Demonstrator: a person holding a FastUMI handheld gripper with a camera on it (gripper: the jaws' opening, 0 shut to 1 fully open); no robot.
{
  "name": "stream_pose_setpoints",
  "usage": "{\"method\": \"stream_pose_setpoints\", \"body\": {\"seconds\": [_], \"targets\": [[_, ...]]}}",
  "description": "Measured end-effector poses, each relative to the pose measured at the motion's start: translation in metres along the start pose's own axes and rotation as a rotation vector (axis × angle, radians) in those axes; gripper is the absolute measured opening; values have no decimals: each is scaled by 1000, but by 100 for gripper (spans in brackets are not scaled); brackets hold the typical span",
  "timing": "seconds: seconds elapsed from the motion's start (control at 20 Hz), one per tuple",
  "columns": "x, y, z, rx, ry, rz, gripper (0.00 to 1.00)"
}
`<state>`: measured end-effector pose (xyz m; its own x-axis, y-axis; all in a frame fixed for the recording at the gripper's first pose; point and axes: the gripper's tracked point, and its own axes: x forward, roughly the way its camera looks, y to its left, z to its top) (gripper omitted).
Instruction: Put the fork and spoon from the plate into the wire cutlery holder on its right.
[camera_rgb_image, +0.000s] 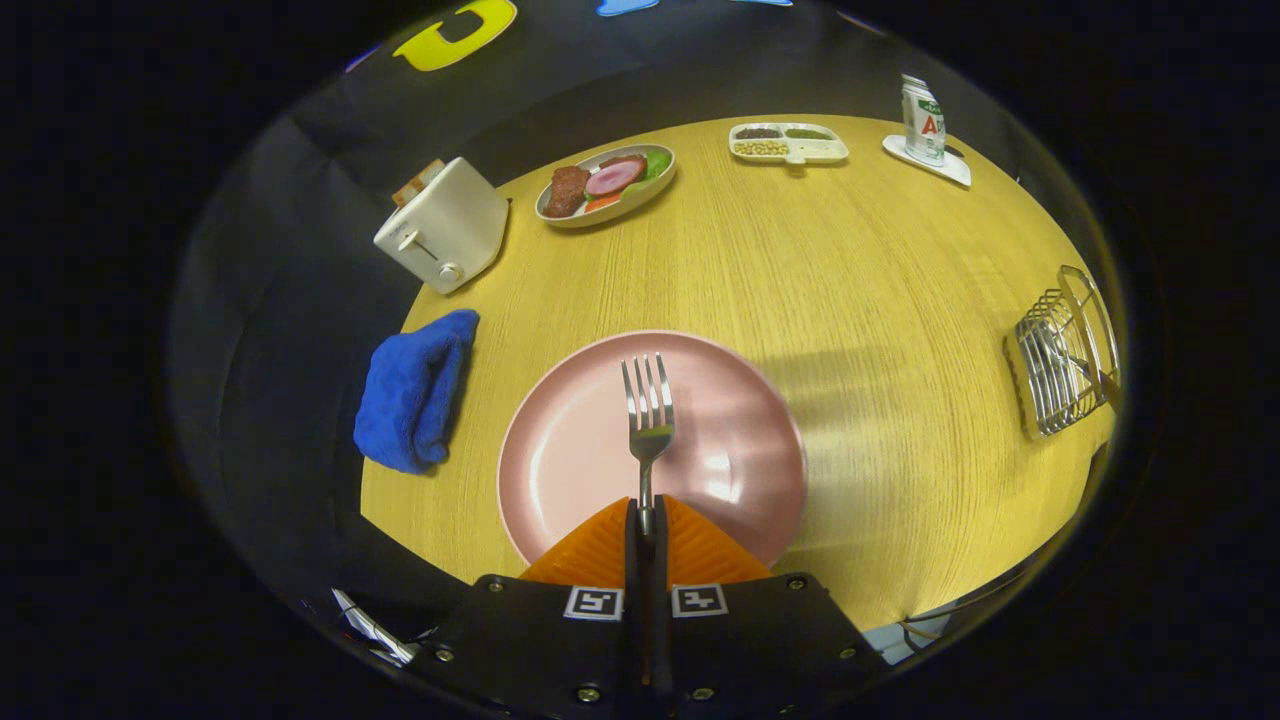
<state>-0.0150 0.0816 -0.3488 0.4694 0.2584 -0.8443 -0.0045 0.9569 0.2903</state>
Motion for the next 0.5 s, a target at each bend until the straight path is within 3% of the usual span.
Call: {"method": "stream_pose_setpoints", "body": {"seconds": [0.5], "targets": [[-36,-59,30,167,-119,-77,3]]}}
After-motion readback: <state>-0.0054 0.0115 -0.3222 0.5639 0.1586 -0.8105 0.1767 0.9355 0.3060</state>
